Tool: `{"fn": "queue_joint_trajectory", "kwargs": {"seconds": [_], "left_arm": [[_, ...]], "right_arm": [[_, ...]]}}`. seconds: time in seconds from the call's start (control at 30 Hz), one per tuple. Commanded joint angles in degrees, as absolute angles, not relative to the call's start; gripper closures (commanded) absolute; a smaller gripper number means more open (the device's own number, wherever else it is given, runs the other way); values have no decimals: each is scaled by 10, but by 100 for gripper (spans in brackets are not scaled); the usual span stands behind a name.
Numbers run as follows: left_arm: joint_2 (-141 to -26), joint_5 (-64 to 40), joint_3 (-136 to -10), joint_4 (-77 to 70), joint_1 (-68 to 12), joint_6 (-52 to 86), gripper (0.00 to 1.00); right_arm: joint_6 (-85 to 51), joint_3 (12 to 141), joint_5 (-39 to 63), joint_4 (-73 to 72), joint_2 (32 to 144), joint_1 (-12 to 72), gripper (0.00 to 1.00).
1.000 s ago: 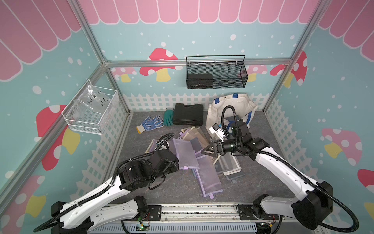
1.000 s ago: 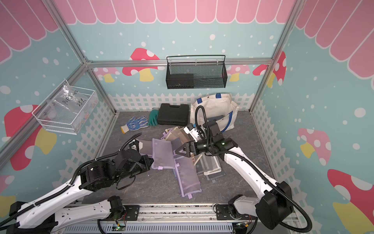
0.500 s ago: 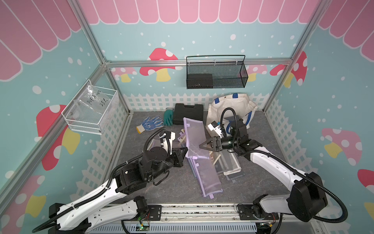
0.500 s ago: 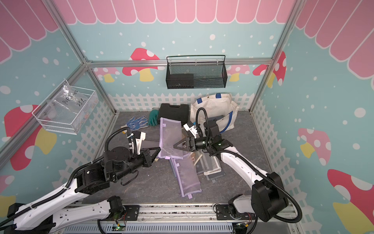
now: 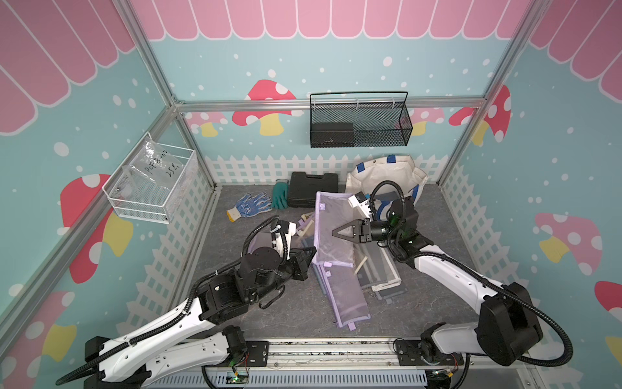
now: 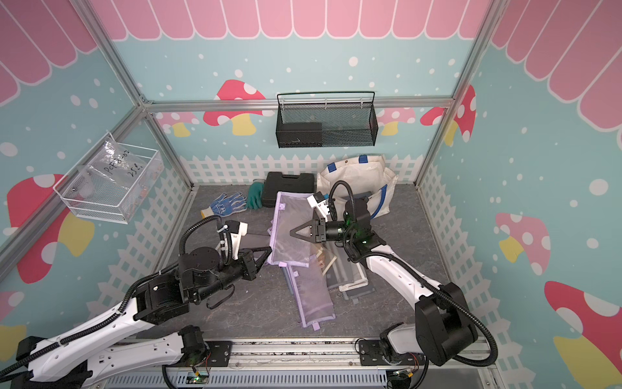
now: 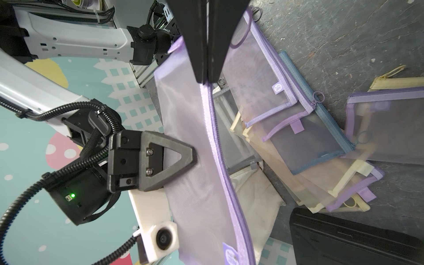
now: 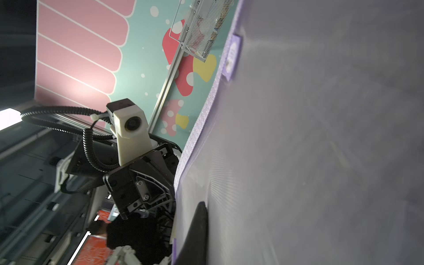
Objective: Put the pencil pouch into the canvas bag
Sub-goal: Pick up the pencil pouch from the center of the board.
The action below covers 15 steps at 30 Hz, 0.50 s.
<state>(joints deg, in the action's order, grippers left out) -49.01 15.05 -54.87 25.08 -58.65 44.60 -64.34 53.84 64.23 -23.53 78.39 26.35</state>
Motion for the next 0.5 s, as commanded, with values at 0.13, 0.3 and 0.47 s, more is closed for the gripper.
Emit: {"fn": "queue_joint_trajectory", "kwargs": {"seconds": [0.13,0.3,0.47], "left_arm": [[-522,234,-567,325,-588,476,35],[-538,265,-569,372,-584,503,20],[-557,230,-559,358,-556,491,21]], "right_arm": [[-532,599,550,-82,762,212,100],[-541,617,474,-37,746,127,100],[-575,677,401,-38,773,75,100]]}}
